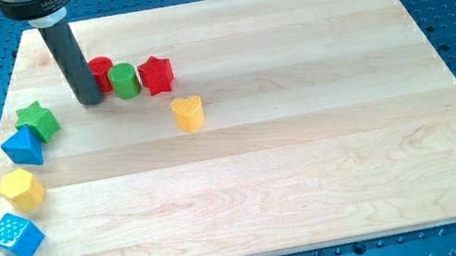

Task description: Place your arm at the left of the heart

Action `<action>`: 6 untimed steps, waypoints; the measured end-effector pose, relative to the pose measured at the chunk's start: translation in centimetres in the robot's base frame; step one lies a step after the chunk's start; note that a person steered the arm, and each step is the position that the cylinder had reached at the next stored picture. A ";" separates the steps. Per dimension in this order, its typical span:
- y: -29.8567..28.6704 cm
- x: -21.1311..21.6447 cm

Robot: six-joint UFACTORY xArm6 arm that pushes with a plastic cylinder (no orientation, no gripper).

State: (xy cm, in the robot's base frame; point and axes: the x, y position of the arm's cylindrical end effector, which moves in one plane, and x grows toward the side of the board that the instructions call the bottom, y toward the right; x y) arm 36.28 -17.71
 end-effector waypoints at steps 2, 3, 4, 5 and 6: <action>-0.2 0.0; 0.1 1.2; 2.2 5.9; 2.2 9.2; 2.3 6.4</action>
